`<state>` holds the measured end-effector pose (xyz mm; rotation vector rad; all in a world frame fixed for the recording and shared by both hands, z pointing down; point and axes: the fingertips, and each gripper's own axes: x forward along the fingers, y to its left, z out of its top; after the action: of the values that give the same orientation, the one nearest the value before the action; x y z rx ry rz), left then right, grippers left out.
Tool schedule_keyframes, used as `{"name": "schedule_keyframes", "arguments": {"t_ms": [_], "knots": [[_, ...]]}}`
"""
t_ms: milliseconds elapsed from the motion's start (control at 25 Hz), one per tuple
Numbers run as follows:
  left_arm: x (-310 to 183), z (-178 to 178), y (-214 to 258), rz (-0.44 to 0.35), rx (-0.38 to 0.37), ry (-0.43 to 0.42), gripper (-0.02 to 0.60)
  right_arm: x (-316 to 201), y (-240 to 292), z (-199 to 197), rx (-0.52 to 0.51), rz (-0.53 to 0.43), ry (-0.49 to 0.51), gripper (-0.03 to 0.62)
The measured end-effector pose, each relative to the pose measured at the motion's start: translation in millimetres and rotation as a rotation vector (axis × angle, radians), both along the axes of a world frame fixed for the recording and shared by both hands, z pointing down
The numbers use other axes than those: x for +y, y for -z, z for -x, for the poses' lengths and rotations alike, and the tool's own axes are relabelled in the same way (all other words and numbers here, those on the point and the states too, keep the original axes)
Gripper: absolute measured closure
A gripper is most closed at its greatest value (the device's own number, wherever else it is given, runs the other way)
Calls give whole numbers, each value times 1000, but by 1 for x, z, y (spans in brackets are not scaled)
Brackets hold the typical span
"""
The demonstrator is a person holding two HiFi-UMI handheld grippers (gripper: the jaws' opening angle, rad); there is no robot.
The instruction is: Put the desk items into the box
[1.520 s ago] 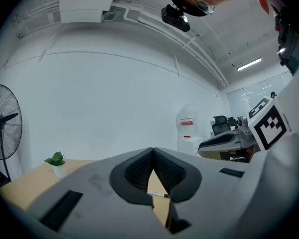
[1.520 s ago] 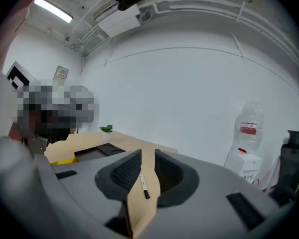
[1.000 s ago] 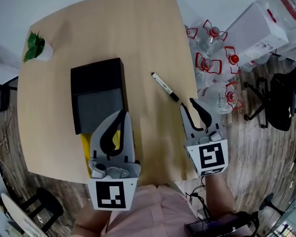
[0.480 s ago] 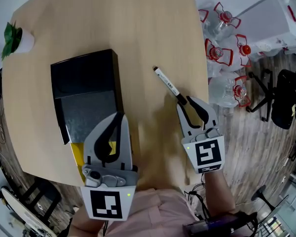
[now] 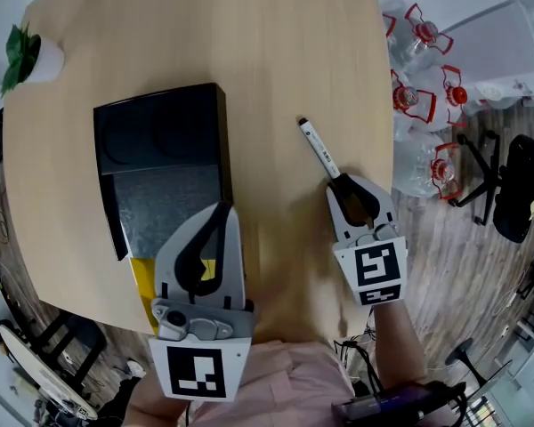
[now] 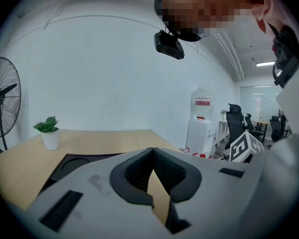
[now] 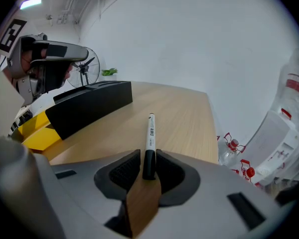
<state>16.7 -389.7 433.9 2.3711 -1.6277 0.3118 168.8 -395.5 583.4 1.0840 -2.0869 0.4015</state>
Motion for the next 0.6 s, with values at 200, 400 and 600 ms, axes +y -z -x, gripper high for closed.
{"name": "schedule_keyframes", "arguments": {"t_ms": [200,400,600], "knots": [[4,6,4,-10,-3,15,571,0,1,2,-4,-3,-6,520],[13,10,16,-36,-7,35,571,1,17,5,-27,-31,-19,523],[31,14,38,-82,-16,45,571,7,50,8,-42,-98,-22,525]]}}
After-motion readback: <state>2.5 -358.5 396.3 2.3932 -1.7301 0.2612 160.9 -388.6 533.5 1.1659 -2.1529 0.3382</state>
